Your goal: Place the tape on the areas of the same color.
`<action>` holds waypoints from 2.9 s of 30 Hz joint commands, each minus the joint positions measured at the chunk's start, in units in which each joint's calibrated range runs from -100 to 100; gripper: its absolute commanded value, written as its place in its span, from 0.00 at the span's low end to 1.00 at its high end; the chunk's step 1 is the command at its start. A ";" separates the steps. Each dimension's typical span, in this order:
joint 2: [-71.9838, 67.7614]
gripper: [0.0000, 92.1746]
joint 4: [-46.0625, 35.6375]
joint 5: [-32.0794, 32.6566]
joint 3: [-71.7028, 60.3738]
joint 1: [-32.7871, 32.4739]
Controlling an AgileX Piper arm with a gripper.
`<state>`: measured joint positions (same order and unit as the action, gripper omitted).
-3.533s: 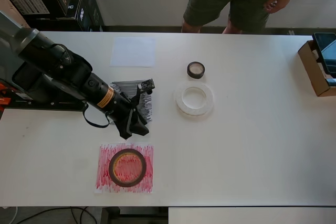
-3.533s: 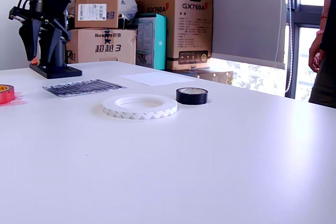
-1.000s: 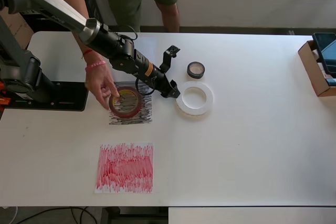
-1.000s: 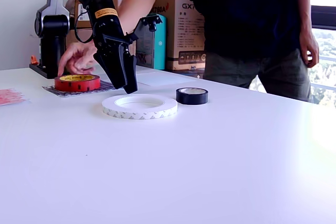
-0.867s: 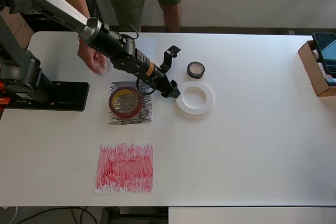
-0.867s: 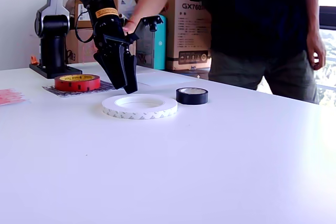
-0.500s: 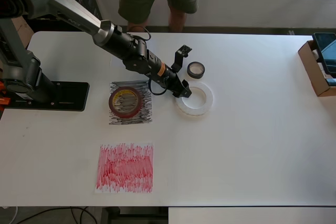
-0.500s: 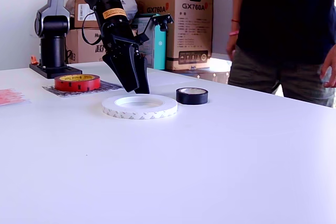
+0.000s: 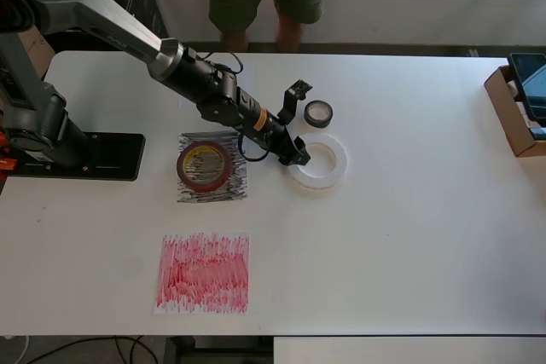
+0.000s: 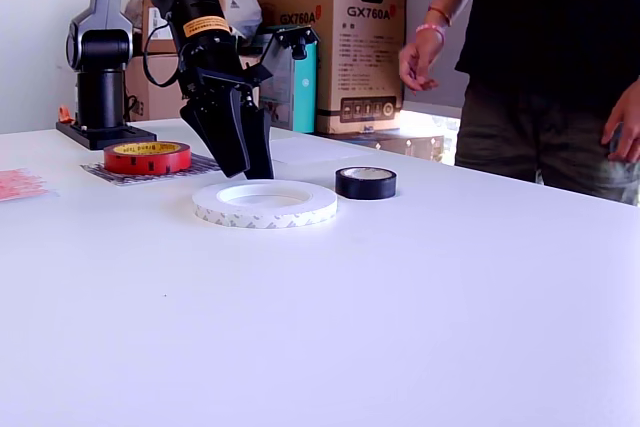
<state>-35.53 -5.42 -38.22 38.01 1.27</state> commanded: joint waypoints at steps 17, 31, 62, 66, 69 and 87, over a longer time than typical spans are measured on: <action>-2.82 0.17 -1.49 -0.41 -0.07 1.48; 8.22 0.13 -1.58 0.90 3.29 1.24; 14.20 0.50 -1.49 5.56 10.92 4.72; 14.11 0.65 -1.49 5.48 11.01 4.72; 14.02 0.69 -1.49 5.32 11.01 4.64; 8.69 0.70 -1.41 4.83 10.01 4.79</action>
<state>-26.54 -6.22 -33.14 48.34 6.38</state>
